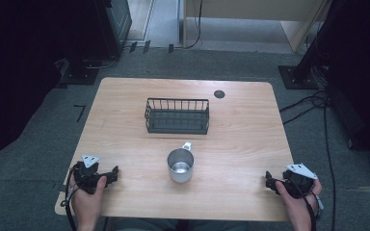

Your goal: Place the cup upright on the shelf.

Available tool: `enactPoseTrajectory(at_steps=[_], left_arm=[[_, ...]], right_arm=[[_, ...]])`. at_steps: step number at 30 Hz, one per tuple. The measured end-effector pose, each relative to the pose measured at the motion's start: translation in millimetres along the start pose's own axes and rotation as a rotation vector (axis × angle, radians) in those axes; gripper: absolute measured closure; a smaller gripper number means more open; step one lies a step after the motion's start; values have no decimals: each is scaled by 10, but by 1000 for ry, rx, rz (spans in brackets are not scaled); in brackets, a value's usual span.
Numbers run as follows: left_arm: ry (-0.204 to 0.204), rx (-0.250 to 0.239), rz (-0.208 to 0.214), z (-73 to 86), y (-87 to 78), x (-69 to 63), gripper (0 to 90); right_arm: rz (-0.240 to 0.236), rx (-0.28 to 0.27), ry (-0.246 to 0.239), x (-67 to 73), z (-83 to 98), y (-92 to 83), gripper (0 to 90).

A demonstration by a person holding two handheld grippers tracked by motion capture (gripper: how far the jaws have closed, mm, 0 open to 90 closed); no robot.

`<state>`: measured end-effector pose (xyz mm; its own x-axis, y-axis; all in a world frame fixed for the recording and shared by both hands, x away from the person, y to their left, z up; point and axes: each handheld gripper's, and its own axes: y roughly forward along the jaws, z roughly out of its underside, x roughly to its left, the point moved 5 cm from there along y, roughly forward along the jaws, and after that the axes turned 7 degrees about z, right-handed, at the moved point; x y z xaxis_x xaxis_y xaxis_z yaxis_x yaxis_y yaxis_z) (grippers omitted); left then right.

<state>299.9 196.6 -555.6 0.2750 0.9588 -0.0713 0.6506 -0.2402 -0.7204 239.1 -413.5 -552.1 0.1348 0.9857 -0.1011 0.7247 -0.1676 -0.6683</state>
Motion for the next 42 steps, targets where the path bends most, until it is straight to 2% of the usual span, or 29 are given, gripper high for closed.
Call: enactPoseTrajectory(at_steps=[3,10,32,42], left_arm=[[-1,0,0,0,0,0,0],[-1,0,0,0,0,-1,0],[4,1,3,0,1,-4,0],[5,1,7,-1,1,-7,0]], right_arm=[[-14,-4,15,40,-49,-48,0],[-41,-12,7,156,-122,-120,0],[-165,-84,-73,862,-481,-363,0],[-214,-93,-93,1121,-536,-406,0]])
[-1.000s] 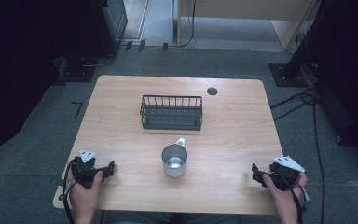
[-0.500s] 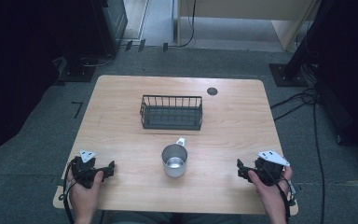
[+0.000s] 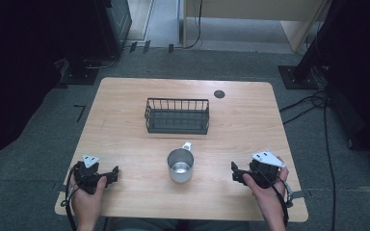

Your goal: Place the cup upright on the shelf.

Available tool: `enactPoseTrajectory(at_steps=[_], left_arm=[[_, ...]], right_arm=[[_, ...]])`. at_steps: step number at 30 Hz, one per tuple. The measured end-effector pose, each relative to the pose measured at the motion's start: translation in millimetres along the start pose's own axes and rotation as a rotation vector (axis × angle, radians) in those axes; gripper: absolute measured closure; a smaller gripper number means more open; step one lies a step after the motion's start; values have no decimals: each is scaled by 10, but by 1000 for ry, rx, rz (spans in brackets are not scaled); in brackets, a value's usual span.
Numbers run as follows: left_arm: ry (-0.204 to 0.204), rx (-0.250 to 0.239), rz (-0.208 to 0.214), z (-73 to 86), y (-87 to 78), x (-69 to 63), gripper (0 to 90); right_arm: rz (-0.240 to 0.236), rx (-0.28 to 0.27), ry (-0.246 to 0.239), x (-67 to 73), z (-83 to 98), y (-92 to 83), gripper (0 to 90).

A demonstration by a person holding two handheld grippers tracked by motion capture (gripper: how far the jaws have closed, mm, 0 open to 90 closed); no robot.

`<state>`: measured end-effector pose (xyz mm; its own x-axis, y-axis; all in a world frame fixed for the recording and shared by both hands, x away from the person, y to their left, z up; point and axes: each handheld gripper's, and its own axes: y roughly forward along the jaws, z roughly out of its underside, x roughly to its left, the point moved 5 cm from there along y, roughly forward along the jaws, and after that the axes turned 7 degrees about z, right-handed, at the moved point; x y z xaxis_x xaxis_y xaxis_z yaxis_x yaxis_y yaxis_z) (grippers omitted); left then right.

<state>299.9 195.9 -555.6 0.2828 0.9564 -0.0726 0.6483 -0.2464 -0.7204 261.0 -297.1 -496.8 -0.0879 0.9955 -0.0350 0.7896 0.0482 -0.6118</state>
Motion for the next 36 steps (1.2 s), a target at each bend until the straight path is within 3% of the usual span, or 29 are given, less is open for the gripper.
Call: enactPoseTrajectory(at_steps=[15,27,36], left_arm=[[2,1,1,1,-1,1,0],[1,0,0,0,0,1,0],[-1,-1,0,-1,1,0,0]], right_arm=[[-87,-34,-50,430,-181,-75,0],[-184,-50,-95,911,-286,-114,0],[-216,-56,-110,1097,-323,-136,0]])
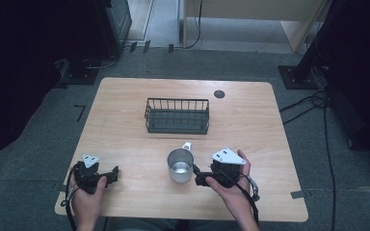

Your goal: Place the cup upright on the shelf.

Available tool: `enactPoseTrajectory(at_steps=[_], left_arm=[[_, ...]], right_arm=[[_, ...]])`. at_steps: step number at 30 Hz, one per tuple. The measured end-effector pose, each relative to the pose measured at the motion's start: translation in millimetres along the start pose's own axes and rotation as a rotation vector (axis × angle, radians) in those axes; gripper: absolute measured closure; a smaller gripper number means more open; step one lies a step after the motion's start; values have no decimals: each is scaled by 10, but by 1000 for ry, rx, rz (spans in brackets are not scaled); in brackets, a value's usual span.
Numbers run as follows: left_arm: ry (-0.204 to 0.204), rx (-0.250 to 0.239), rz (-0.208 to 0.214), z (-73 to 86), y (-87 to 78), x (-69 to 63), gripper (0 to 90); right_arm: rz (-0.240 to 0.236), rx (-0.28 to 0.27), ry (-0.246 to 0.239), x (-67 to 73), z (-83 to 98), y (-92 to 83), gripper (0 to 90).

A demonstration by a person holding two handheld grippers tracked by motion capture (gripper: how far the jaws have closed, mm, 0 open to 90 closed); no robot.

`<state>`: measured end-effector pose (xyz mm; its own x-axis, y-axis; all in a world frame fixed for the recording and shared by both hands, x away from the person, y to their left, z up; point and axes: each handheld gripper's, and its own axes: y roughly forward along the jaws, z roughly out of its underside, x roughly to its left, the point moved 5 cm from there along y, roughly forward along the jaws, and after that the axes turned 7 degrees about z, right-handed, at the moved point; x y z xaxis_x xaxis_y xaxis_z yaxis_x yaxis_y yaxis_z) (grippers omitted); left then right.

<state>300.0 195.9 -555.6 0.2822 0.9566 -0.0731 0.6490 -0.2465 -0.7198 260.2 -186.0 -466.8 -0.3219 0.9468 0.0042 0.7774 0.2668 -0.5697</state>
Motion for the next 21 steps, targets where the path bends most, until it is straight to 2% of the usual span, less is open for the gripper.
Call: enactPoseTrajectory(at_steps=[21], left_arm=[[2,2,0,1,-1,1,0]], right_arm=[[-92,20,-11,514,-22,131,0]])
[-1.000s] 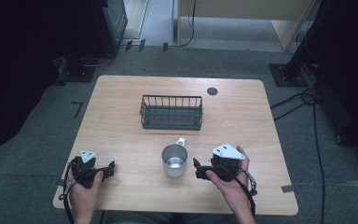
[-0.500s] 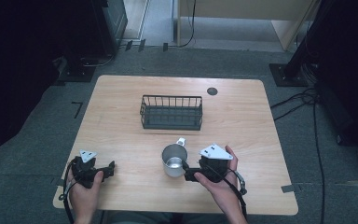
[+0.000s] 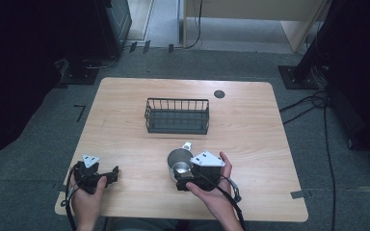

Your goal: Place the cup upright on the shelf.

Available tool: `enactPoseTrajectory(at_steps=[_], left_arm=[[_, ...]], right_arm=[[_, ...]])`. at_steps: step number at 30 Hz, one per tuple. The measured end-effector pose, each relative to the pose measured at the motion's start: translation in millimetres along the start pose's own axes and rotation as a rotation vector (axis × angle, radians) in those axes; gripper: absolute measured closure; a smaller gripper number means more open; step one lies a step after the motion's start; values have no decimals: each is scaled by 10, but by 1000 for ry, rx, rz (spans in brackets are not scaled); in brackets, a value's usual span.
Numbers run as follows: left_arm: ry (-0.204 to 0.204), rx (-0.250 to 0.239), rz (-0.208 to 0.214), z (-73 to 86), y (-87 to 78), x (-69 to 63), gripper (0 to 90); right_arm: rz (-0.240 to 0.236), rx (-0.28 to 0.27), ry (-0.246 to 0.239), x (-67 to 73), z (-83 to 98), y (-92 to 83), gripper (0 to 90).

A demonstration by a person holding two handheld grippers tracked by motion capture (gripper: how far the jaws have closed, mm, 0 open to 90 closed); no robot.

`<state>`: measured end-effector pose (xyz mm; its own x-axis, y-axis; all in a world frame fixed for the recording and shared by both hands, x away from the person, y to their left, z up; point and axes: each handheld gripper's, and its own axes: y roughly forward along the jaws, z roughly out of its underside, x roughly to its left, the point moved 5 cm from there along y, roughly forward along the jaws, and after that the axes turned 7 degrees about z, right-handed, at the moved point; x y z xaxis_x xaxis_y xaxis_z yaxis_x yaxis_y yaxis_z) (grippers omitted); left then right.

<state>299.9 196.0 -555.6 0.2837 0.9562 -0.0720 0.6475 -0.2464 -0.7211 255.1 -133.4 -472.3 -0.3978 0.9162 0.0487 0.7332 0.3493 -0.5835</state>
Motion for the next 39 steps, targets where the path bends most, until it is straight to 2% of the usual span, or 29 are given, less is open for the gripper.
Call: enactPoseTrajectory(at_steps=[9,12,18,21,25,30,37,38,39], left_arm=[[-2,-3,0,-1,2,-1,0],[-2,-3,0,-1,2,-1,0],[-1,-3,0,-1,2,-1,0],[-2,-2,0,-1,1,-1,0],[1,0,2,-5,6,-5,0],[2,-1,3,-6,7,-6,0],[2,0,3,-5,6,-6,0],[2,0,3,-6,6,-6,0],[2,0,3,-5,6,-6,0]], right_arm=[[-2,6,-16,143,23,96,0],[32,5,-18,164,32,134,0],[53,12,-18,179,51,198,0],[80,13,-31,180,62,262,0],[79,14,-44,171,76,302,0],[23,-6,-66,109,116,269,9],[-21,-27,-117,33,156,267,21],[-43,-36,-128,28,159,270,57],[-47,-47,-136,40,162,264,66]])
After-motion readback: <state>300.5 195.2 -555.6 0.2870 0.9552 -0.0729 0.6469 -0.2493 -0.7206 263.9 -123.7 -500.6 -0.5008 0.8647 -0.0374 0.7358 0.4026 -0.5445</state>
